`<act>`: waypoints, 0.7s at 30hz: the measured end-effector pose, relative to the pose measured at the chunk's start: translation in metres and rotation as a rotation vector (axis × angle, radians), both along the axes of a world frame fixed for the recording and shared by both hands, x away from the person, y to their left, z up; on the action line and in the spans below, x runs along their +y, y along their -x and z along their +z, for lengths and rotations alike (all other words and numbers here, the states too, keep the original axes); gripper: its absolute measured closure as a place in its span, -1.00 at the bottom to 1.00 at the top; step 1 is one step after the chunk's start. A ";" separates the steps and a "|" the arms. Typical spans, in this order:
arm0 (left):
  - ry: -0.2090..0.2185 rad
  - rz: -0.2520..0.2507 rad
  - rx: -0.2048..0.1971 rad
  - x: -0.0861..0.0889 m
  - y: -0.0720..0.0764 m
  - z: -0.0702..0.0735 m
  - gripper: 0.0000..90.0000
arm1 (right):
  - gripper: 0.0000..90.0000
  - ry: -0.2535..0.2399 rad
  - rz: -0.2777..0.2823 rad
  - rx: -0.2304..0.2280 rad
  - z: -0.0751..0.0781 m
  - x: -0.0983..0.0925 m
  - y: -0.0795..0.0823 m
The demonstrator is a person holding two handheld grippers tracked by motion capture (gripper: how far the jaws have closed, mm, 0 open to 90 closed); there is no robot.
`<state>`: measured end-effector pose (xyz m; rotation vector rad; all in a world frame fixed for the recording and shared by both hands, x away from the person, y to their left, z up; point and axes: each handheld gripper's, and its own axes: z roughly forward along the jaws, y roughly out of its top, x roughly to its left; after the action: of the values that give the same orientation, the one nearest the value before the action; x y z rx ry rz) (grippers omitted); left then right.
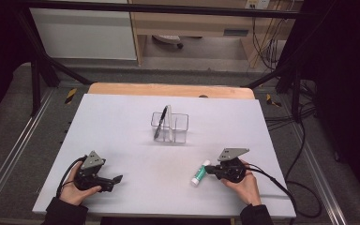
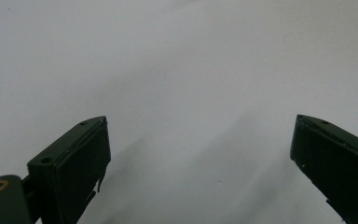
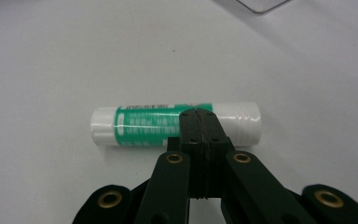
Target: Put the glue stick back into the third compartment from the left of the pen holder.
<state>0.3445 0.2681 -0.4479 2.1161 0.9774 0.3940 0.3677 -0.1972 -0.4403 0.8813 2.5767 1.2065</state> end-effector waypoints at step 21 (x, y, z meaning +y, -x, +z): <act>-0.001 -0.022 0.034 -0.042 -0.015 0.019 -0.86 | -0.40 -0.049 -0.197 -0.061 -0.002 -0.024 -0.004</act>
<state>0.3596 0.2264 -0.4289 2.1389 0.9729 0.3492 0.3716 -0.2208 -0.4426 1.0620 2.3580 1.2238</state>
